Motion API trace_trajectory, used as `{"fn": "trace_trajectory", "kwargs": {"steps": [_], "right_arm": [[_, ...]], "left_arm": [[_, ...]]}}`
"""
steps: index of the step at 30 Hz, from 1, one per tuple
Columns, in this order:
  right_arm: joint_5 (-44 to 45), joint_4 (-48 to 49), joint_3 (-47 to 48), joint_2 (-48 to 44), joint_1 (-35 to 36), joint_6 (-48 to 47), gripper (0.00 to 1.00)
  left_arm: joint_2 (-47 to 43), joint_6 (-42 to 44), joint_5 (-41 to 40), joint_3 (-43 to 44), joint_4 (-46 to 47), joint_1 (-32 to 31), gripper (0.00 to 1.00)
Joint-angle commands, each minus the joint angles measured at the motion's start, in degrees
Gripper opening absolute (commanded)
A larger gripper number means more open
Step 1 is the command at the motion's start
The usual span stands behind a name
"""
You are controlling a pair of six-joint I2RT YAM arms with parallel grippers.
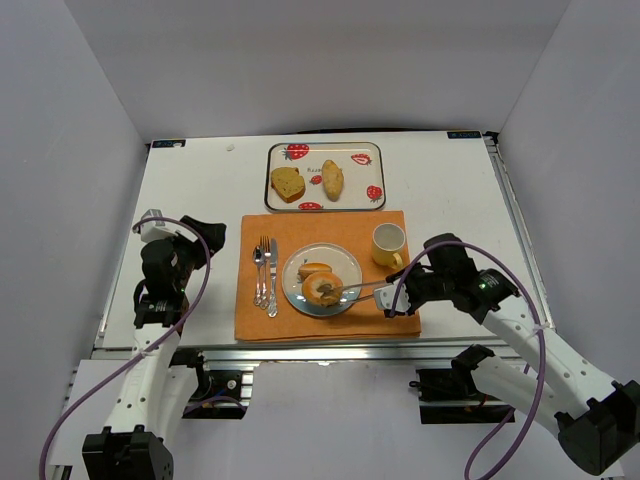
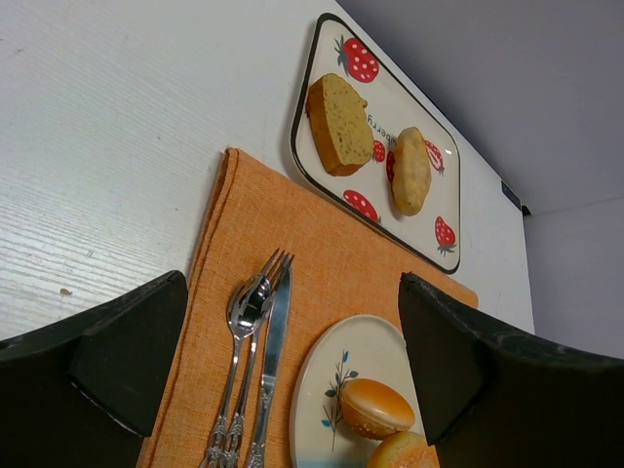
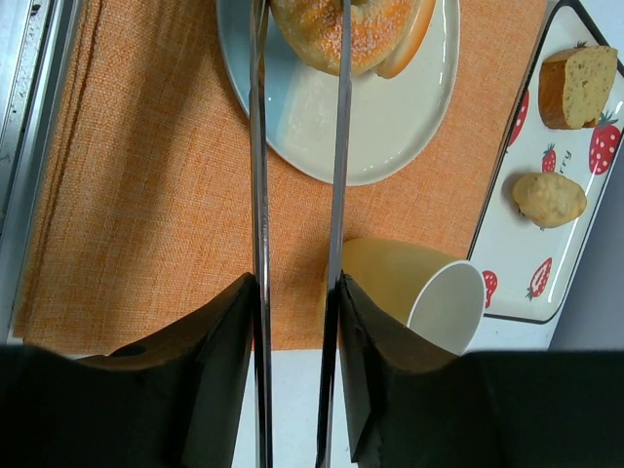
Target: Place the bread
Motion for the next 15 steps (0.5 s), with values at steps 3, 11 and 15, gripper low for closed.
{"fn": "trace_trajectory", "kwargs": {"steps": [3,11,15], "right_arm": [[-0.32,1.51,-1.09,-1.03,0.23,-1.51,0.44],[-0.58,0.1,-1.01,-1.55,0.14,-2.04,0.45],[-0.58,-0.78,-1.18,-1.82,0.23,-2.21,0.45]], "left_arm": [[-1.25,-0.37,0.06,-0.27,-0.84,-0.26,0.98],[-1.52,-0.28,0.06,-0.45,-1.19,-0.35,0.98],[-1.6,-0.28,0.06,-0.62,-1.19,-0.35,0.98]]}}
